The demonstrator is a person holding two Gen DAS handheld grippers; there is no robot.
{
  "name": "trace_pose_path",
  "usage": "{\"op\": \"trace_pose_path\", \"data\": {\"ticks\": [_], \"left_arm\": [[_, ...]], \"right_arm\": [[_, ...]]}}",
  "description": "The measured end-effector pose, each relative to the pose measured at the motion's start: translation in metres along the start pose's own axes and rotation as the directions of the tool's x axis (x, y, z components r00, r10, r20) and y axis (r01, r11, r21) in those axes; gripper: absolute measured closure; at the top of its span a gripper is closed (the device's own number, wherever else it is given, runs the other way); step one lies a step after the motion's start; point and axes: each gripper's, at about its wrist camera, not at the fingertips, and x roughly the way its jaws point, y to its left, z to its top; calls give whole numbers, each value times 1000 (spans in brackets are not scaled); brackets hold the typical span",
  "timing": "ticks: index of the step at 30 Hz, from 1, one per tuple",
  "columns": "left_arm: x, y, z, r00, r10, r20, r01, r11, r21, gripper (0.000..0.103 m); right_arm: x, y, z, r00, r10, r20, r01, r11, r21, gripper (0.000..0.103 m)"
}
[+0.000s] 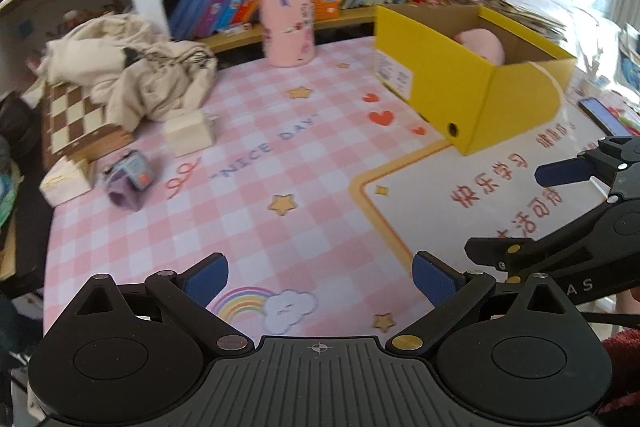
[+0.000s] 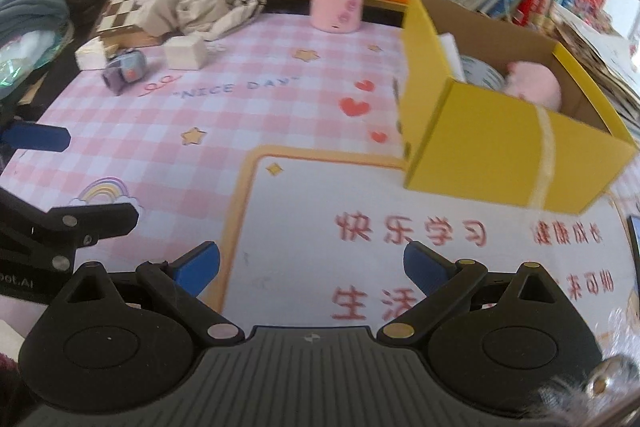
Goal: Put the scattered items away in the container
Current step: 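Move both tools toward the grey toy truck and white eraser block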
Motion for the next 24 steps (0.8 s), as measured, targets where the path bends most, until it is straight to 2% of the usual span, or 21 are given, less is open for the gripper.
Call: {"op": "trace_pose_path", "data": {"ticks": [8,17,24], "left_arm": [[-8,25,-5,999,29,24,-27,997,-69,3],[-19,54,-8,994,86,70,-75,986,-148,3],[-37,70,-13,969,160,186,-122,972,-203,3]], "right_arm": [[8,27,15,999,36,-3,-36,993,-111,4],[6,55,31,997,68,26,-59,964,-259,4],[3,70,39,996,71,45,-54,947,-316,4]]}}
